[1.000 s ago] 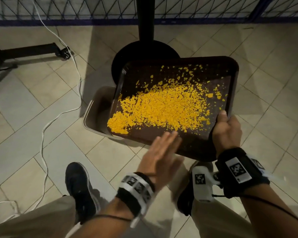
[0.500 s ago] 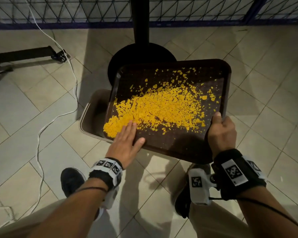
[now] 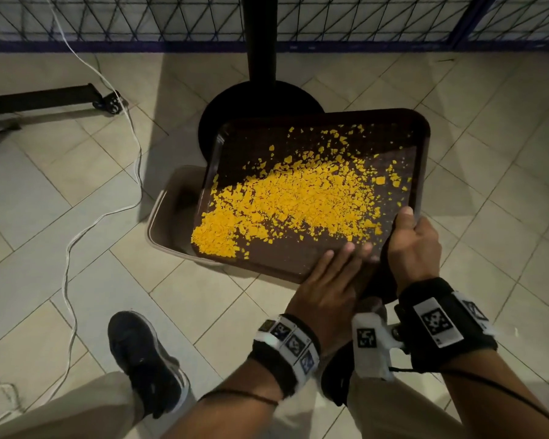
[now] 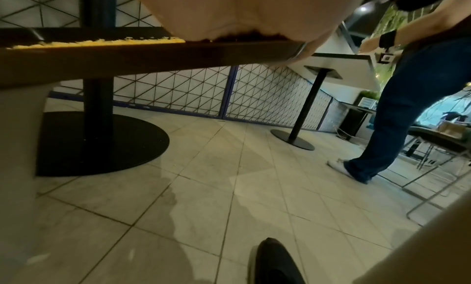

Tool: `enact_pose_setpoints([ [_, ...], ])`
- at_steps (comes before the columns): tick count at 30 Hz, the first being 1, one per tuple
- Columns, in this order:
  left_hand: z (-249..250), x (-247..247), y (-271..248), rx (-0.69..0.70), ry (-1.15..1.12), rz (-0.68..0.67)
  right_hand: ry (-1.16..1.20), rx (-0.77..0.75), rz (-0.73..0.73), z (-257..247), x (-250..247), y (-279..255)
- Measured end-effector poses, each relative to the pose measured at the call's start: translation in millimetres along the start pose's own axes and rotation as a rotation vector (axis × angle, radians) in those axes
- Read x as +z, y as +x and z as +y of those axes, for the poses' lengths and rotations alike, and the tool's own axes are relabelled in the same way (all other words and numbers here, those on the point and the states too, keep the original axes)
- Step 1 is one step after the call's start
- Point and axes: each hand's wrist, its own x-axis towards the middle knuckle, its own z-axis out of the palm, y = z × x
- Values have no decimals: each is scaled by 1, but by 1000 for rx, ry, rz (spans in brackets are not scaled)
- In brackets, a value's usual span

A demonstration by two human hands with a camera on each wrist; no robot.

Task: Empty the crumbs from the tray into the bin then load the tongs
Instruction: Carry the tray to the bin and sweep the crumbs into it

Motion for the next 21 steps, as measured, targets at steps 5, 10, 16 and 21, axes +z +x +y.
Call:
enact_pose_setpoints([
  [5, -62, -14, -7, -243, 84, -163, 33, -26, -21, 4, 3, 2],
  [10, -118, -30, -33, -542, -49, -166, 65, -50, -33, 1, 4, -1],
  [16, -56, -40, -27, -382, 0, -76, 53, -35, -32, 0, 8, -2],
  [21, -9, -13, 9, 141, 151, -151, 1, -23, -38, -2, 4, -1],
])
